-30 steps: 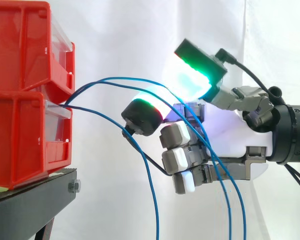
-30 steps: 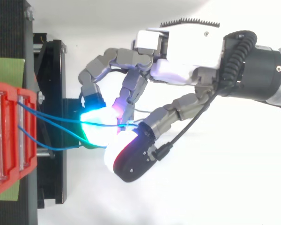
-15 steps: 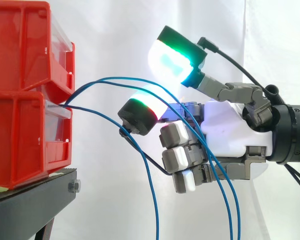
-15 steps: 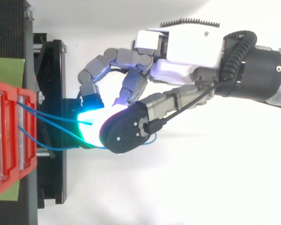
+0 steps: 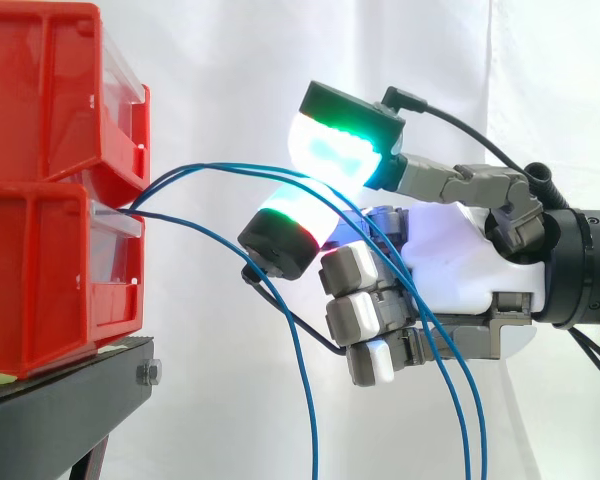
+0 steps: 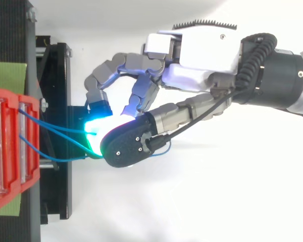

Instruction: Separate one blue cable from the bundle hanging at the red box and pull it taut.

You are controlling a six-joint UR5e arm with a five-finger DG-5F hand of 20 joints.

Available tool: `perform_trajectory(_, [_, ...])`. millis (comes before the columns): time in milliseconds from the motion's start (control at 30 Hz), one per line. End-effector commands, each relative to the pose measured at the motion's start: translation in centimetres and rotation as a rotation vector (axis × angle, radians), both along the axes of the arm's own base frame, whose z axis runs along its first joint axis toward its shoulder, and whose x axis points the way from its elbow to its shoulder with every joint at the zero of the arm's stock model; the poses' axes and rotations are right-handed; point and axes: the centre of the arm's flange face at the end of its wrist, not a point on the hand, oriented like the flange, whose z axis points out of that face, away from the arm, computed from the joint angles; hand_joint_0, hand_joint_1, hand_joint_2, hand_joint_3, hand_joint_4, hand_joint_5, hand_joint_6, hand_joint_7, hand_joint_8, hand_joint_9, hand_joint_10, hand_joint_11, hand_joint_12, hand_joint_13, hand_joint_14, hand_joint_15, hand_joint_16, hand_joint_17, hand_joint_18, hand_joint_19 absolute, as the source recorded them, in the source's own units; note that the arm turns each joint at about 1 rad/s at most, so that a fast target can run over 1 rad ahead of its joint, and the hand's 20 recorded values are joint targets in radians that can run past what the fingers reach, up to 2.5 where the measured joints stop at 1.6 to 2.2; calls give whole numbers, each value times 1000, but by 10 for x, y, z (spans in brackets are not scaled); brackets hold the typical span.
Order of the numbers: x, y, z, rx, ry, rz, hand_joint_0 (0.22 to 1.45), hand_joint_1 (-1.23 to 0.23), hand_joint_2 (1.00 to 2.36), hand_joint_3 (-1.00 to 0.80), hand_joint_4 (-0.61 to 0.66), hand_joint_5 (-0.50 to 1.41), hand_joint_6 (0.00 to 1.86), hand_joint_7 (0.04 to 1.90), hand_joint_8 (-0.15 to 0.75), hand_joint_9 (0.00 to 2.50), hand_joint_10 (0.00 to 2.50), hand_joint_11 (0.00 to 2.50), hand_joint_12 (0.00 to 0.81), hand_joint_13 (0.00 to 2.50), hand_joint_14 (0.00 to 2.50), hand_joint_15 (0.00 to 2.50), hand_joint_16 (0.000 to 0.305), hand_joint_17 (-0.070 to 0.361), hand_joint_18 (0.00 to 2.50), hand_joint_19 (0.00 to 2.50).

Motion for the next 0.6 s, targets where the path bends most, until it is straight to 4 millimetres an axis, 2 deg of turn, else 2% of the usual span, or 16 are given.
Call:
perform_trajectory(0, [0, 0, 0, 0, 0, 0, 615, -795, 1015, -131, 103, -136, 904, 1088, 409, 1164, 13, 685, 372, 1188, 17, 554, 48, 108, 1089, 634])
perform_trajectory(233, [0, 1, 0, 0, 0, 1, 671, -797, 1017, -253, 41, -154, 922, 1086, 375, 1130, 14, 716, 341, 1141, 18, 580, 42, 94, 1020, 675])
perform_trajectory(300, [0, 1, 0, 0, 0, 1, 690, -788, 1011, -347, 48, -155, 924, 1067, 373, 1128, 14, 724, 341, 1143, 18, 580, 41, 93, 1017, 682])
perform_trajectory(567, [0, 3, 0, 0, 2, 3, 668, -718, 1003, -457, 82, -149, 935, 1101, 378, 1144, 16, 726, 338, 1146, 19, 577, 41, 93, 1016, 684])
